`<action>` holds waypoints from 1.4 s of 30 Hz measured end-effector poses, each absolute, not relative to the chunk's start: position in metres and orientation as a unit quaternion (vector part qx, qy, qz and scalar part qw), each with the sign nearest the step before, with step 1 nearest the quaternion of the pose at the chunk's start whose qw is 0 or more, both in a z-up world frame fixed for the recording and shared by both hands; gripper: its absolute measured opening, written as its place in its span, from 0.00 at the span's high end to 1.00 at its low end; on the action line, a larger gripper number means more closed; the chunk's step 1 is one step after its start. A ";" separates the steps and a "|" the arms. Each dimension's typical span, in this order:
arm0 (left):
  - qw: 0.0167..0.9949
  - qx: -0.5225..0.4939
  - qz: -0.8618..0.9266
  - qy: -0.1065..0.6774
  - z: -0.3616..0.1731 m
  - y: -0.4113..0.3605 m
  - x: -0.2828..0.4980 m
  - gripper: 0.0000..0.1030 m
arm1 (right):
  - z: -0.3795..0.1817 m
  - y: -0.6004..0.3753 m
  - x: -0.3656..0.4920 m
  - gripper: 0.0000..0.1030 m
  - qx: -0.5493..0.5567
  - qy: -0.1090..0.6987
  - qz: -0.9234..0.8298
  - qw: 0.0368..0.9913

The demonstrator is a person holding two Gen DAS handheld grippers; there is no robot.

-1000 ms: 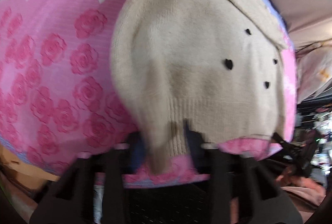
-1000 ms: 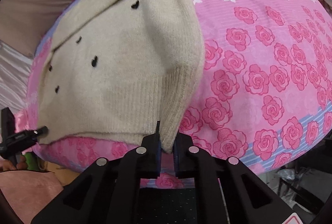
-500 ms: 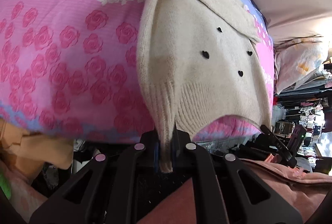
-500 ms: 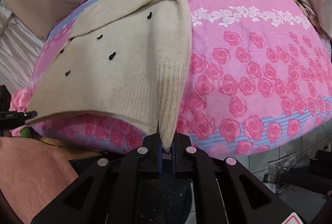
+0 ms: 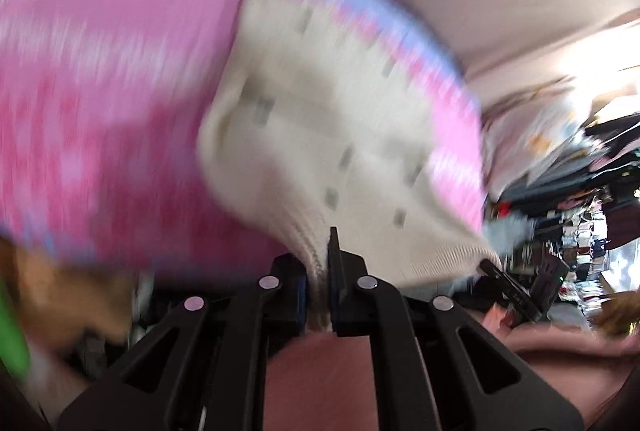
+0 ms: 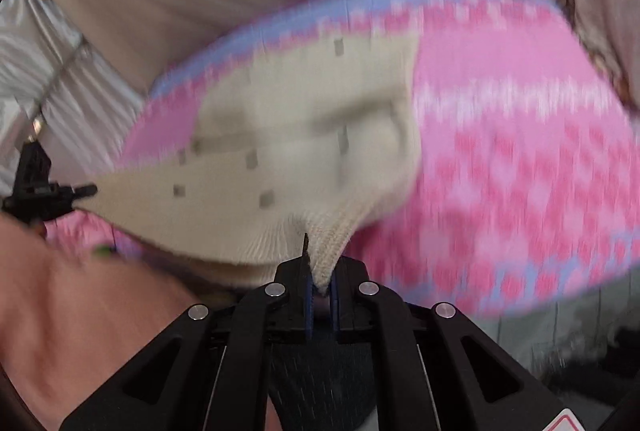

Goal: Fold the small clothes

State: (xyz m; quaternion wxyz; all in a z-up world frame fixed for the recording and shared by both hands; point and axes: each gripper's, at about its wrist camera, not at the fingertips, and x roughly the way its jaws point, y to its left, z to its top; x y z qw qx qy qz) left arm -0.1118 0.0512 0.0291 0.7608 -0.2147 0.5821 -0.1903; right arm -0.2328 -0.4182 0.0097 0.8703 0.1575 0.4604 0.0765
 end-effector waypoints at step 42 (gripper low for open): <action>0.850 0.012 -0.021 0.526 -0.151 -0.088 0.196 0.40 | -0.103 -0.408 0.140 0.99 0.151 0.480 -0.013 0.864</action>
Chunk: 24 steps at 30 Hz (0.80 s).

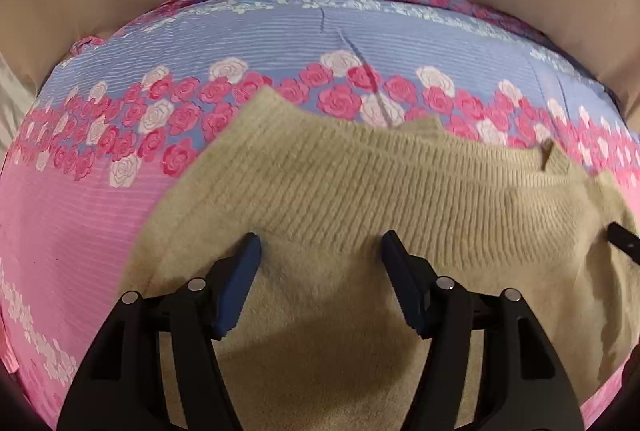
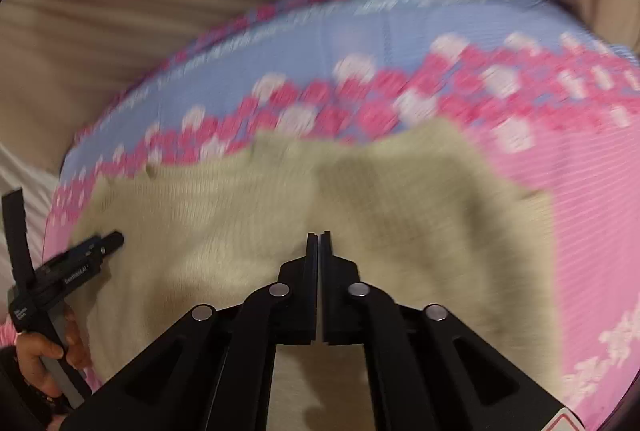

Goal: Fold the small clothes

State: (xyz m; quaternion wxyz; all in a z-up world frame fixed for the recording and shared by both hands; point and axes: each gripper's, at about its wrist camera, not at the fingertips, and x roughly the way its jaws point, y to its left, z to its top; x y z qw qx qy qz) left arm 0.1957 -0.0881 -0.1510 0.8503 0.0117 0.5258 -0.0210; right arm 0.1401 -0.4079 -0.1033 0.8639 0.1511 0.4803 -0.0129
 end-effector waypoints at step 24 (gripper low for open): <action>0.833 -0.022 -0.009 0.552 -0.108 -0.074 0.115 0.36 | -0.099 -0.466 0.010 0.45 0.199 0.498 -0.126 0.834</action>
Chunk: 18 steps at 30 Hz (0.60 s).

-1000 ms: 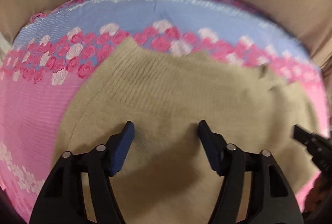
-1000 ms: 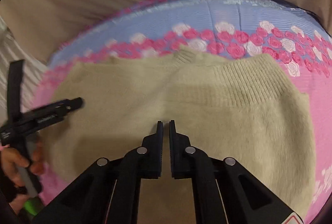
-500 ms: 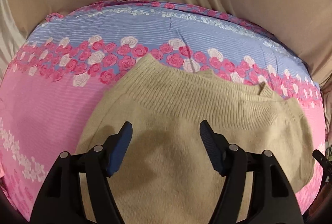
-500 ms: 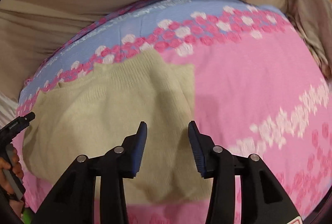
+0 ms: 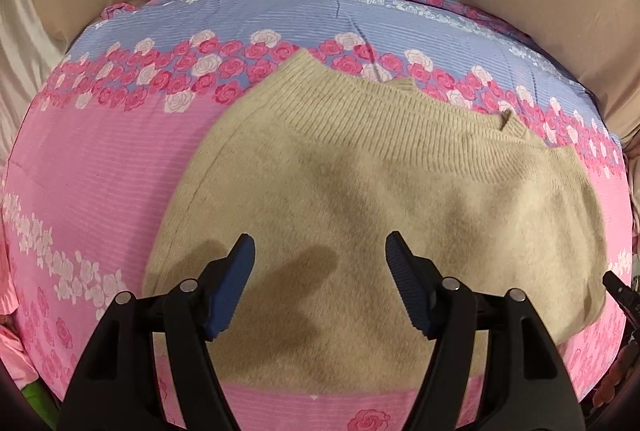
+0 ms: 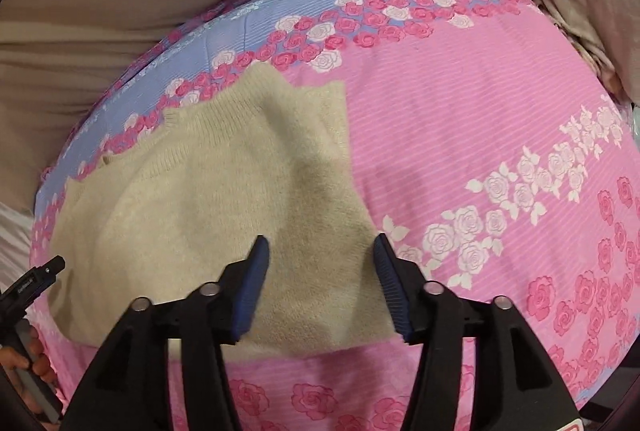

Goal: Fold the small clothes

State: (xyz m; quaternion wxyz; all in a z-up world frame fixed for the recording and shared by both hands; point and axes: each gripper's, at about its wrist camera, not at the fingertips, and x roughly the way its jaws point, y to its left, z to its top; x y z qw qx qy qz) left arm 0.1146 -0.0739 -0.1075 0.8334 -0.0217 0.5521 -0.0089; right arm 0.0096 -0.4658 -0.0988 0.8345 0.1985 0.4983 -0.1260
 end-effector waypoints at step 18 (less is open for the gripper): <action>0.783 -0.269 -0.042 0.559 -0.164 0.031 0.062 0.76 | -0.138 -0.477 -0.010 0.87 0.353 0.487 -0.075 0.795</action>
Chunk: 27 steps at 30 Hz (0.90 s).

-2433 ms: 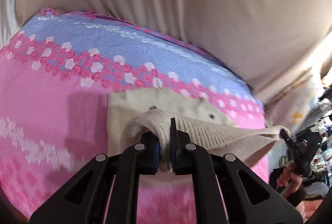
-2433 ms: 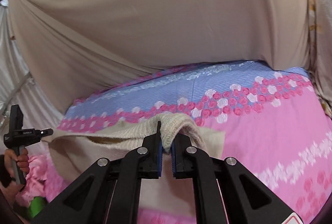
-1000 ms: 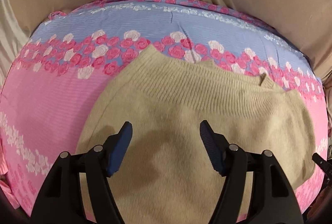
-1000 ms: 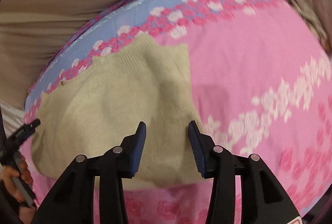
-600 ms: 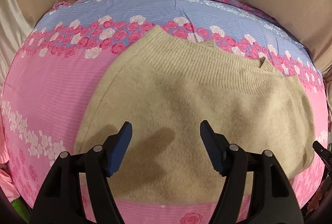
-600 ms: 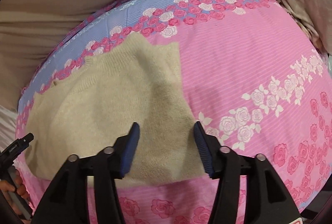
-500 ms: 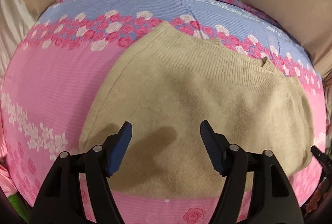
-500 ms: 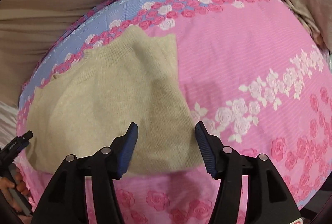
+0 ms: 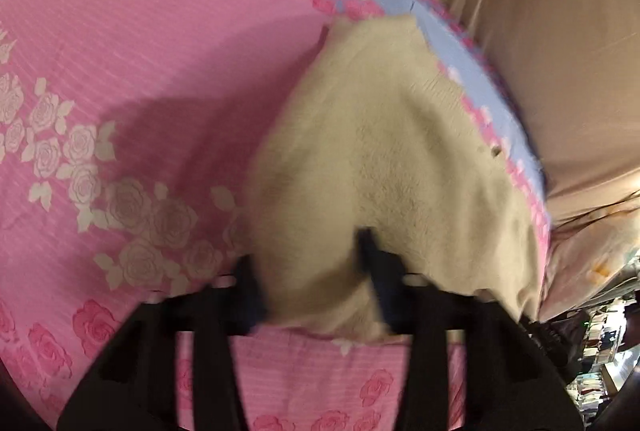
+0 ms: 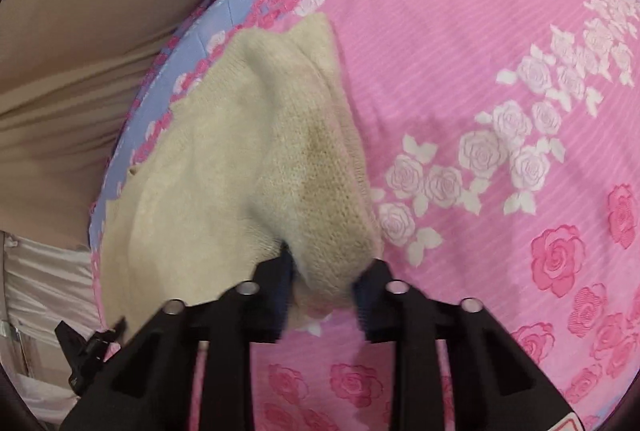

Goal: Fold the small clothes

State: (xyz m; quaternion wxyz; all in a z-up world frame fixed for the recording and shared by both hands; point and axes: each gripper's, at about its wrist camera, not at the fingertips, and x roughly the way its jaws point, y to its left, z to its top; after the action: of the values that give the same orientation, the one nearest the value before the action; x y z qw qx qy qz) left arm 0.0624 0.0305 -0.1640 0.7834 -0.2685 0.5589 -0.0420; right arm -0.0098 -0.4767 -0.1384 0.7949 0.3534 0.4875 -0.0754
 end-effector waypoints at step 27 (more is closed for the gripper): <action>0.719 -0.239 -0.329 0.563 -0.159 0.022 0.066 0.36 | -0.105 -0.472 -0.037 0.67 0.164 0.531 -0.085 0.827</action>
State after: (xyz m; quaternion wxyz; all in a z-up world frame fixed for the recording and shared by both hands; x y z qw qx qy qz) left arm 0.0655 0.0216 -0.1592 0.7191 -0.2393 0.5634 -0.3290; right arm -0.0374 -0.4717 -0.1052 0.8270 0.1642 0.5310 -0.0851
